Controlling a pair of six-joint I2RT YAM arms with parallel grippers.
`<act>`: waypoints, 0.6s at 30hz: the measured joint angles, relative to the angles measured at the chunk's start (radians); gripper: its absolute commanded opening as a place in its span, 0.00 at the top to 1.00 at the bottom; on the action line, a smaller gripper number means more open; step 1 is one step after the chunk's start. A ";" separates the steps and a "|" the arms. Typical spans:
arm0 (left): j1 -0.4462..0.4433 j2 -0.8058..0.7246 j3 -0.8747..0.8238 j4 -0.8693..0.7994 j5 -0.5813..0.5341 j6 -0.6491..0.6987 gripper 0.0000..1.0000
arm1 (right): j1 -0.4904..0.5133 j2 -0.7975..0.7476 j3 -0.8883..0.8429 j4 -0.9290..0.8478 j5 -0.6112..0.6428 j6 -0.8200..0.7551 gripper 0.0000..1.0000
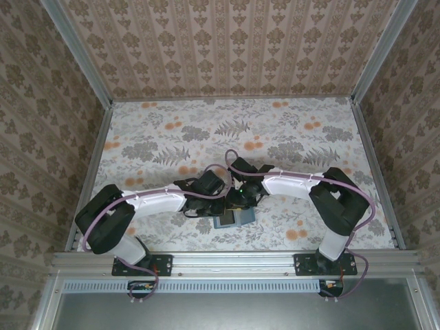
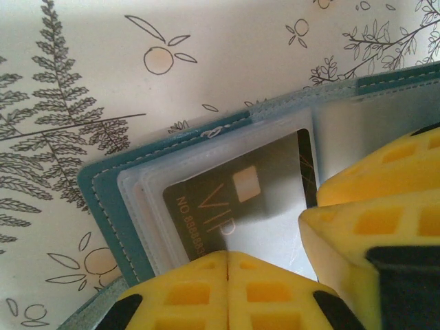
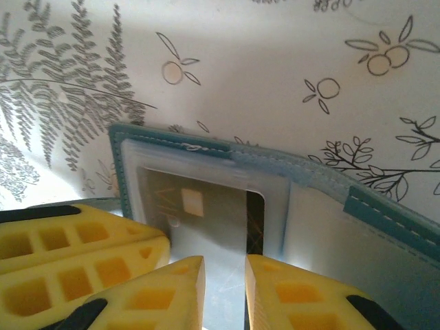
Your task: Take the credit cards out of the card holder
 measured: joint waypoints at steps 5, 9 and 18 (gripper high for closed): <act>0.000 0.000 0.000 0.000 0.000 0.000 0.93 | 0.000 0.007 -0.012 0.014 -0.003 0.003 0.76; 0.000 0.000 0.000 -0.001 -0.001 0.000 0.93 | 0.000 0.007 -0.019 0.023 -0.004 0.003 0.74; 0.000 -0.001 0.000 -0.006 -0.006 0.000 0.92 | 0.000 -0.002 -0.019 0.009 0.027 0.003 0.67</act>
